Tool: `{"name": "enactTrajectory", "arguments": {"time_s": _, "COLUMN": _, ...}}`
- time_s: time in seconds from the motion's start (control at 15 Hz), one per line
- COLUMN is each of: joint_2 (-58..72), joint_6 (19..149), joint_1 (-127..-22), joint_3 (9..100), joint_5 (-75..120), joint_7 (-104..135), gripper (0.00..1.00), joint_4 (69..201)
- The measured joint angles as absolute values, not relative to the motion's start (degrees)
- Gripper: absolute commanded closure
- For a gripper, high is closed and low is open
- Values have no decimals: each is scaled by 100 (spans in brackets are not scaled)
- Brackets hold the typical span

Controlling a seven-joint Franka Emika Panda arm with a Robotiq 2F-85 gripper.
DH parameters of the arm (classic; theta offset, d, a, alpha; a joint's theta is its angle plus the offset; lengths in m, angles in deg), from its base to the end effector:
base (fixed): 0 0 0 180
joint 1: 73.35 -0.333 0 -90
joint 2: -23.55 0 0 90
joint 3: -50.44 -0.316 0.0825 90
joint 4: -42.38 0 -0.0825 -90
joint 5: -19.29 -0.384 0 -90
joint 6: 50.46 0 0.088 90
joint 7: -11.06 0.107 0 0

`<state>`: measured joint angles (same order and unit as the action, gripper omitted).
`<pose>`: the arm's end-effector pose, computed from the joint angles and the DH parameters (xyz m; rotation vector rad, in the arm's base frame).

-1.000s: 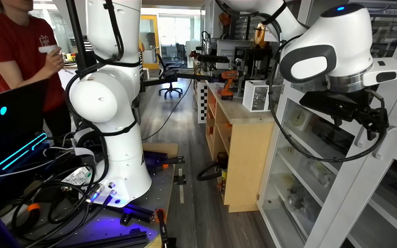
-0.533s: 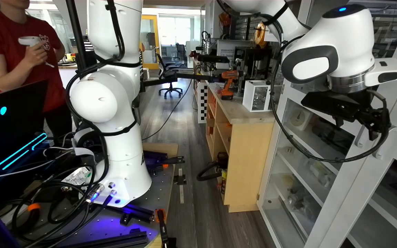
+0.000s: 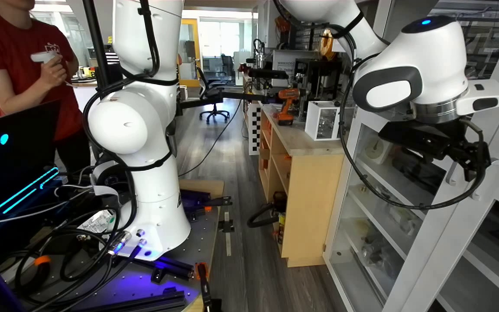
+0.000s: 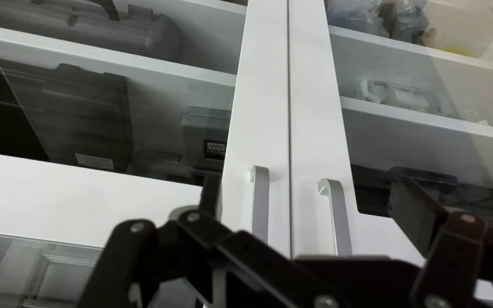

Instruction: Open the right door

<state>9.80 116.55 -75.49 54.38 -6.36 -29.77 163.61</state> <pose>0.6112 -0.0443 0.3597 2.9691 0.4177 0.9040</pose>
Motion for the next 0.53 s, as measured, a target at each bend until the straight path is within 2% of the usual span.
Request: {"name": "enactTrajectory", "arguments": {"time_s": 0.53, "joint_2": 571, "joint_6": 12183, "joint_1": -7386, "joint_3": 5072, "joint_5": -1109, "joint_7": -3132, "gripper": 0, "joint_4": 15953}}
